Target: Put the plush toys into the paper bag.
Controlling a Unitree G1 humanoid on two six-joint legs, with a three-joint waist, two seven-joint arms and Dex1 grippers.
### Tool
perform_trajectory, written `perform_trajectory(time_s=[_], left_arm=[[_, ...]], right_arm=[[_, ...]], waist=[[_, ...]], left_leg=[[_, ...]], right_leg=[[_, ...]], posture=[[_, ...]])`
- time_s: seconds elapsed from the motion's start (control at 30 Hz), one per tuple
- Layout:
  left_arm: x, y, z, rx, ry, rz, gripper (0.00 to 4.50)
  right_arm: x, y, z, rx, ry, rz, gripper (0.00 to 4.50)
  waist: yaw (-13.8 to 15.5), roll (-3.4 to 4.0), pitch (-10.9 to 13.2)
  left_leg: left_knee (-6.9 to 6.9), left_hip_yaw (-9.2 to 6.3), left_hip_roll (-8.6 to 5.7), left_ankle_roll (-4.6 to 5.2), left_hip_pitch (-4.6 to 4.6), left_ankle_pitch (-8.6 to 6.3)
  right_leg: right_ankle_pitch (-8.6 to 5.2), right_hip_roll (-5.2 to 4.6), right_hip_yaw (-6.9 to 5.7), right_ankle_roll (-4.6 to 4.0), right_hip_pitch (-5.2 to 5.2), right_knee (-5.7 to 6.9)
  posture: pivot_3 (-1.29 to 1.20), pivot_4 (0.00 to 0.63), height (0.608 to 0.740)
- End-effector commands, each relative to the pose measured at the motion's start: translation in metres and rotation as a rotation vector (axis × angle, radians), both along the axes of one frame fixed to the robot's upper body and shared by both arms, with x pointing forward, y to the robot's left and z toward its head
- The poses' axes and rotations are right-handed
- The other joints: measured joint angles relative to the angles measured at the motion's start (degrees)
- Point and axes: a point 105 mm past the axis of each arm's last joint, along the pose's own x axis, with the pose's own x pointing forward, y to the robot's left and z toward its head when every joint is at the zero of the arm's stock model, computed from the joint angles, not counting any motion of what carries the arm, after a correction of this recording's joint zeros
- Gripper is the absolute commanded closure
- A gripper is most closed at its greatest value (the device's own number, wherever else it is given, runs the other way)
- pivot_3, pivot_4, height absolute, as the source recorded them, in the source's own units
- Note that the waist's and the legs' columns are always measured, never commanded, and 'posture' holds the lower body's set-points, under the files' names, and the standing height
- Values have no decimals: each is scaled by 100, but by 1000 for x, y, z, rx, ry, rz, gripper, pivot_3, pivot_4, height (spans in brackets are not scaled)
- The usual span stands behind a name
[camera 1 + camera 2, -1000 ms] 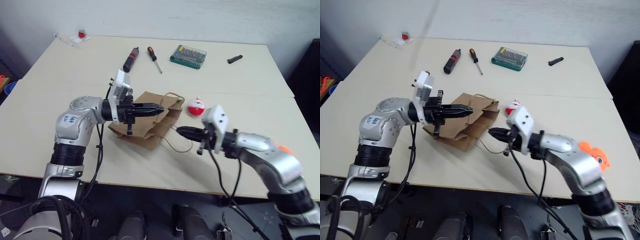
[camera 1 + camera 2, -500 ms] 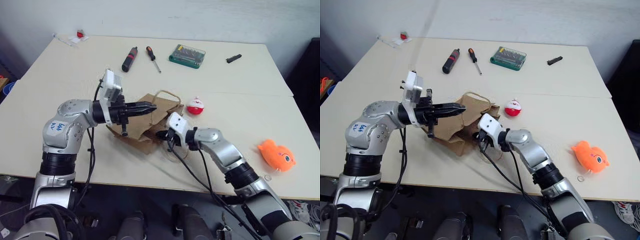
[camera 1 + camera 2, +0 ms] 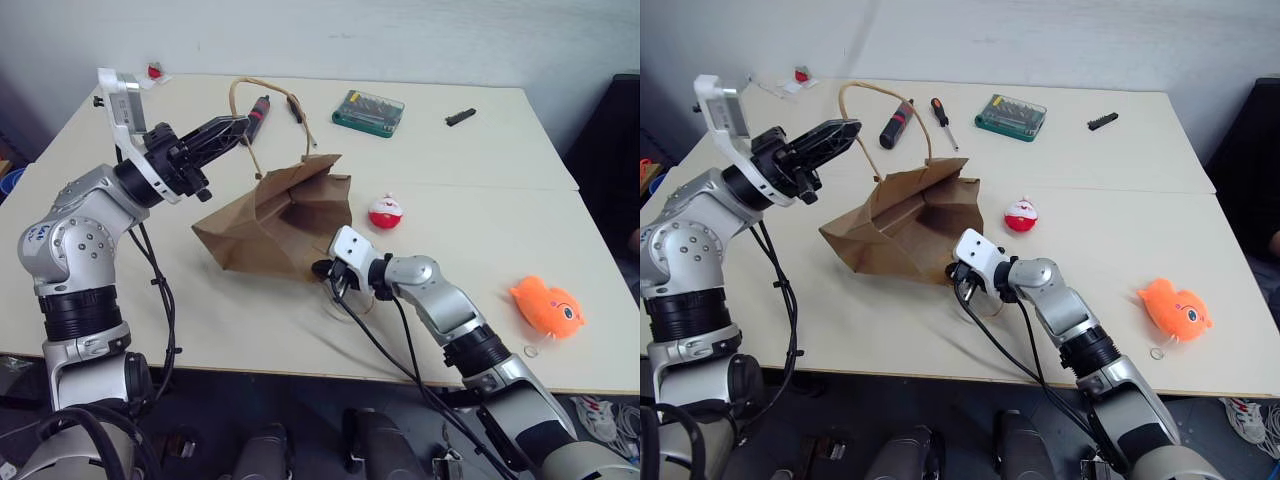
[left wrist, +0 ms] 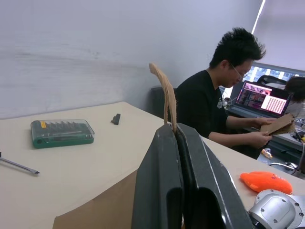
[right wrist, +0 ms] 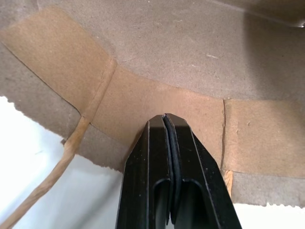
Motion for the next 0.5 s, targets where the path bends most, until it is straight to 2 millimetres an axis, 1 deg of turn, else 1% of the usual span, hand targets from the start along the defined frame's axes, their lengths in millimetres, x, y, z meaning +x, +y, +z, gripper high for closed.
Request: perform_trajectory(time_s=[0.03, 0.1, 0.2, 0.33, 0.37, 0.4, 0.43, 0.5], left_arm=[[-9, -15, 2, 15, -38, -50, 4500], [-9, -21, -2, 26, -27, -67, 4500], [-10, -23, -4, 34, -13, -79, 4500], [-12, -20, -8, 33, 12, -94, 4500], [-12, -20, -10, 39, 18, -97, 4500], [-13, -21, -11, 45, 24, -103, 4500], [-13, -21, -12, 49, 28, -110, 4500], [-15, -22, -13, 52, 33, -124, 4500]], right_arm=[[-5, -9, 0, 45, 26, -21, 4467], [-12, -10, 18, 132, 25, -10, 4467], [-26, -15, 36, 164, 14, 5, 4467], [-36, -41, 58, 207, 27, -89, 4467], [-38, -52, 63, 254, 58, -133, 4467], [-41, -70, 66, 293, 89, -189, 4312], [-49, -96, 67, 299, 110, -259, 4125], [-70, -136, 68, 259, 124, -356, 3612]], waist=[[12, 0, 0], [10, 0, 0], [4, 0, 1], [-6, 2, 1], [-1, 1, 1], [12, 1, 1], [37, 1, 1], [175, 2, 1]], left_leg=[[0, 0, 0, 0, 0, 0], [0, -1, 0, 0, -2, 0], [0, 0, 0, 0, -9, 0], [-3, 0, 0, -6, -14, 3], [-4, 0, 1, -7, -12, 3], [-4, 0, 1, -7, -13, 3], [-4, 0, 1, -7, -13, 3], [-6, -3, 0, -2, -18, 0]], right_leg=[[0, 0, 0, 0, 0, 0], [0, 0, 0, 0, 0, -1], [0, 0, 0, 0, -8, -1], [-1, 2, 4, -1, -19, 8], [-2, 2, 3, -3, -18, 9], [-2, 1, 4, -3, -18, 9], [-2, 1, 4, -3, -18, 9], [-2, -1, 2, -3, -18, 0]], posture=[[0, 150, 740], [0, 150, 740], [0, 150, 740], [0, 150, 740], [0, 150, 740], [0, 150, 740], [0, 150, 740], [0, 150, 740]])
